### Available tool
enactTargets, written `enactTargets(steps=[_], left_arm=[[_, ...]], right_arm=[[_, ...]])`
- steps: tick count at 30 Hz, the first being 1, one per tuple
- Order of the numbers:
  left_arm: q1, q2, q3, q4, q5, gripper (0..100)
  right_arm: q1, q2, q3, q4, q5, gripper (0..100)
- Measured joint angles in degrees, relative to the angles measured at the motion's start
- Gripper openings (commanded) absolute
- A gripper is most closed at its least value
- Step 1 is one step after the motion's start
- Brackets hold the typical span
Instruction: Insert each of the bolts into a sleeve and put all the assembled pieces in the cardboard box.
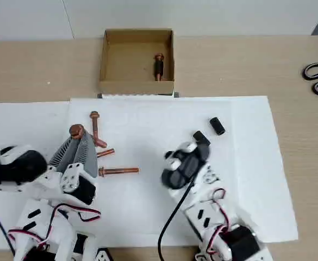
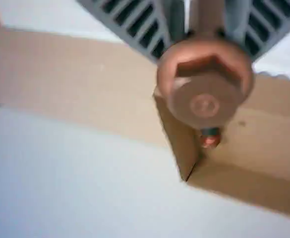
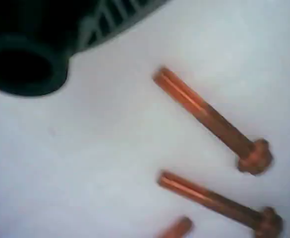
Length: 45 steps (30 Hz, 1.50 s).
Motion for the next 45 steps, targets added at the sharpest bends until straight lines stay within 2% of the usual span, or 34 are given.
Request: enactTargets(steps=[5,13,24,31,34,38,45], left_arm=[[2.46,0.0,0.0,-0.88,4.4,1],[8.62,0.0,2.11,-0.97,8.97,1],[13.45,0.0,2.55,-1.05,7.56,1],[13.71,0.0,2.55,-1.05,3.16,1],[16.0,0.0,2.55,0.0,2.29,1],[18.64,0.0,2.55,1.67,2.11,1],[18.99,0.0,2.55,2.2,2.02,1]], right_arm=[[-6.51,0.0,3.25,-5.01,0.0,0.2],[-12.13,0.09,3.78,-6.59,0.0,0.2],[-12.4,0.09,3.96,-6.59,0.0,0.2],[-12.31,0.09,5.8,-6.68,0.0,0.2],[-12.31,0.09,5.8,-6.68,0.0,0.2],[-12.31,0.09,5.8,-6.68,0.0,0.2],[-12.31,0.09,5.8,-7.03,0.0,0.2]])
